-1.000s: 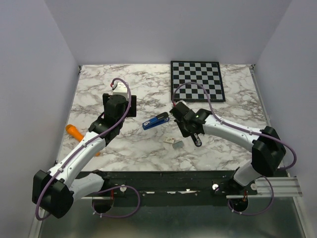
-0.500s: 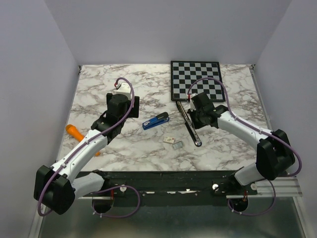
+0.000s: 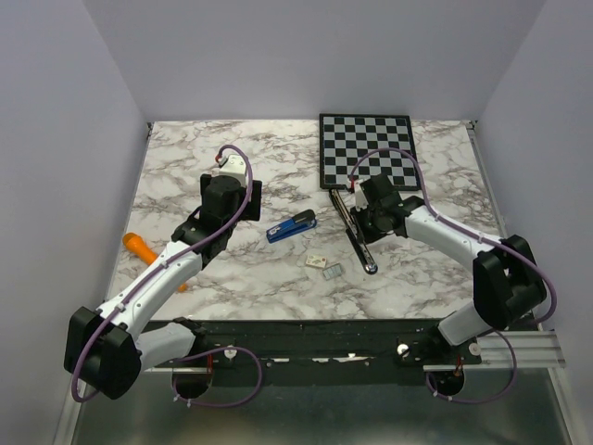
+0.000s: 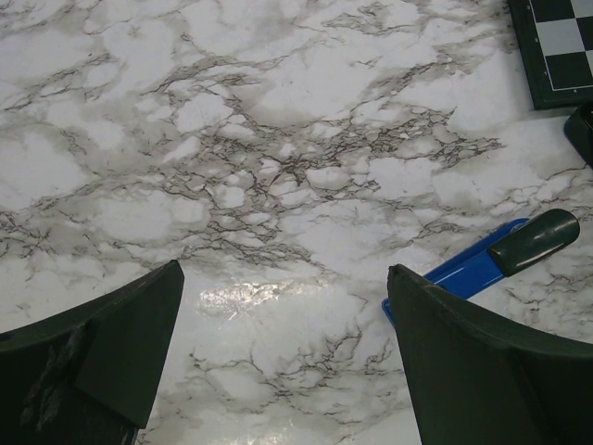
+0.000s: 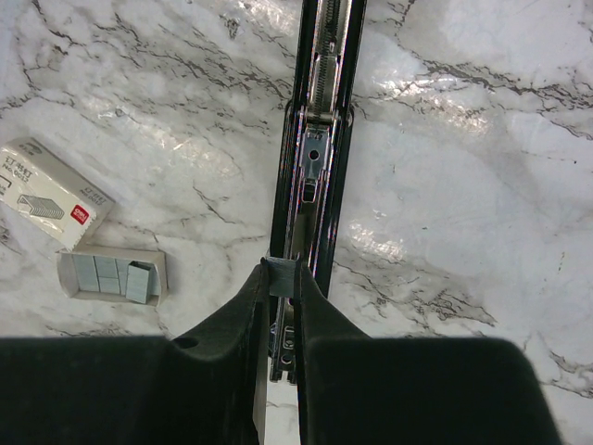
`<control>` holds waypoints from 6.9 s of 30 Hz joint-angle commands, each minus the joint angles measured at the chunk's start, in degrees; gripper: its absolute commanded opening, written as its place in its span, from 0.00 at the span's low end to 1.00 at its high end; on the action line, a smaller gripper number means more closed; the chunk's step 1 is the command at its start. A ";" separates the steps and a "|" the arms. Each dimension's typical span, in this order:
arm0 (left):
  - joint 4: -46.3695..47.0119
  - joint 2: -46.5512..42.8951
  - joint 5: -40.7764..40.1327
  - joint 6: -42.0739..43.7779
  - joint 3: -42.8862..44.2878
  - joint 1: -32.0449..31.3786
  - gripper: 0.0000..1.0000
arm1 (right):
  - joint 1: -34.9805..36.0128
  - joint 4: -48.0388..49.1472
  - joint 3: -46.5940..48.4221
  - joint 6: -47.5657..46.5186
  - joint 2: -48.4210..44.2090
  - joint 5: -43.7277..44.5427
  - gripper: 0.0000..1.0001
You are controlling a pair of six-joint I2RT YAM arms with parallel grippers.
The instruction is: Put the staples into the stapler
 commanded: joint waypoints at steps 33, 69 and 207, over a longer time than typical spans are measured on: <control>1.23 0.46 1.62 0.55 -0.27 -0.27 0.99 | -1.96 0.10 -1.66 -1.56 3.40 -2.05 0.18; 1.06 -0.15 1.88 0.55 -0.35 -0.27 0.99 | -3.46 -3.15 5.36 6.61 3.74 6.30 0.50; 15.82 17.86 32.64 -29.23 7.11 -0.27 0.99 | 1.37 -4.12 12.75 -4.81 6.04 -2.92 0.01</control>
